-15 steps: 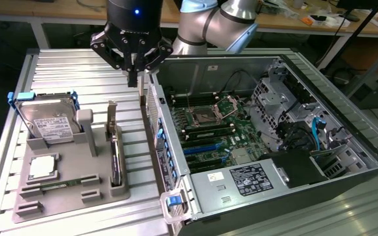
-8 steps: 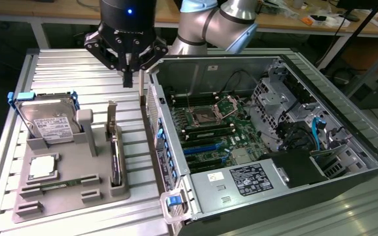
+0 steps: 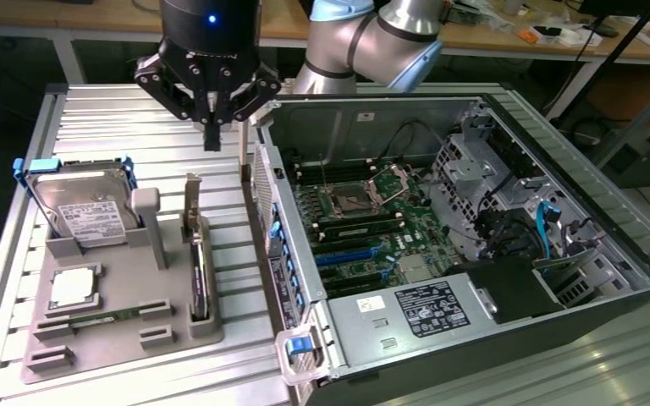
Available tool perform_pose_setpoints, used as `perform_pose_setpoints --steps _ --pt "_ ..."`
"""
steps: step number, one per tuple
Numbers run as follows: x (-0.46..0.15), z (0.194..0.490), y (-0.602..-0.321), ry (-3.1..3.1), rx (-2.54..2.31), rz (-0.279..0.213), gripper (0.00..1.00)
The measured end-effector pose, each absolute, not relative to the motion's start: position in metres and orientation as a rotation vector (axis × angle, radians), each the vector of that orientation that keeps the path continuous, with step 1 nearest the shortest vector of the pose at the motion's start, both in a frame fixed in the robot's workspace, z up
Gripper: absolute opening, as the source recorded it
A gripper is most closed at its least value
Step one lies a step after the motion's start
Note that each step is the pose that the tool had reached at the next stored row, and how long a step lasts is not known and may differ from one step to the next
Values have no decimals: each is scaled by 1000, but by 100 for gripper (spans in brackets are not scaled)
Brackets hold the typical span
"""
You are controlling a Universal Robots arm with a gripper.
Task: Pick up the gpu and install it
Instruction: 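Reach for the gpu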
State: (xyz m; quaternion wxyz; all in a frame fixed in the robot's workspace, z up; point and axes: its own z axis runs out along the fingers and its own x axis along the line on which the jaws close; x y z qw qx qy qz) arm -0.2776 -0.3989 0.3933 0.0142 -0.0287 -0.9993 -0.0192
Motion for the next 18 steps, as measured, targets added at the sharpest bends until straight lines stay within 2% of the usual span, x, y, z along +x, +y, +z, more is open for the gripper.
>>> perform_pose_setpoints --steps 18 --pt "-297 393 -399 -3112 -89 -60 11"
